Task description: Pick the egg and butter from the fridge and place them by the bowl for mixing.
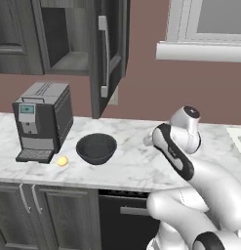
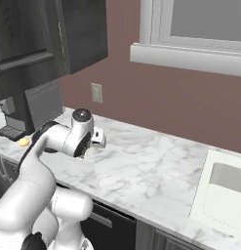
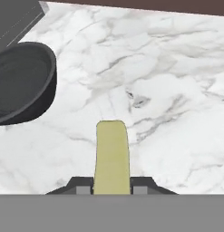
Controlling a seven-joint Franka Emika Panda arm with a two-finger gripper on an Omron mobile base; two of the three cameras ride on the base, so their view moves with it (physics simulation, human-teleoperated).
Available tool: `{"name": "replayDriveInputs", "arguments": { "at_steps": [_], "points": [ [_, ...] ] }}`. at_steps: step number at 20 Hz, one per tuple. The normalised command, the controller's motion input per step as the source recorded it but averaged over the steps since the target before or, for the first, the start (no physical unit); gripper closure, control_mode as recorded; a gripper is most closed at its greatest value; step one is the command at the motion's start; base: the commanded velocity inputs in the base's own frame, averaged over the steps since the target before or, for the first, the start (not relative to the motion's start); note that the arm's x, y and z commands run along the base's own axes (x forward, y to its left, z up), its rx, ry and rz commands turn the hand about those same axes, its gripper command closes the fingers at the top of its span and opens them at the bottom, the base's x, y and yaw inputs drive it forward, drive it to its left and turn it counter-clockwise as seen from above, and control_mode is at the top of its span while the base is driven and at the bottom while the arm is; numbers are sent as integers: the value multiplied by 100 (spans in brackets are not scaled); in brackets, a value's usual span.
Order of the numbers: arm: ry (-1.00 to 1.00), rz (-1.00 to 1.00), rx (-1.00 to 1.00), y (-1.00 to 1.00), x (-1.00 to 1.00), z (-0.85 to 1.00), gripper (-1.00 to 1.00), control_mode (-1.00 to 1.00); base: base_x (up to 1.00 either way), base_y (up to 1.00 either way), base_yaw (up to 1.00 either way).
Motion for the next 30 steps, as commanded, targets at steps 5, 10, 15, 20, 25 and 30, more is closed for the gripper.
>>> {"name": "replayDriveInputs", "arguments": {
  "at_steps": [5,10,15,20,25,30],
  "points": [
    [14,-20,13,23,23,-27,100,-100,0,0,0],
    [22,-7,23,2,12,-20,100,-100,0,0,0],
    [20,-7,17,8,18,-14,100,-100,0,0,0],
    [22,-14,7,15,11,-4,100,-100,0,0,0],
    [19,-19,3,16,1,-8,100,-100,0,0,0],
    [15,-21,4,15,-1,-13,100,-100,0,0,0]
  ]
}}
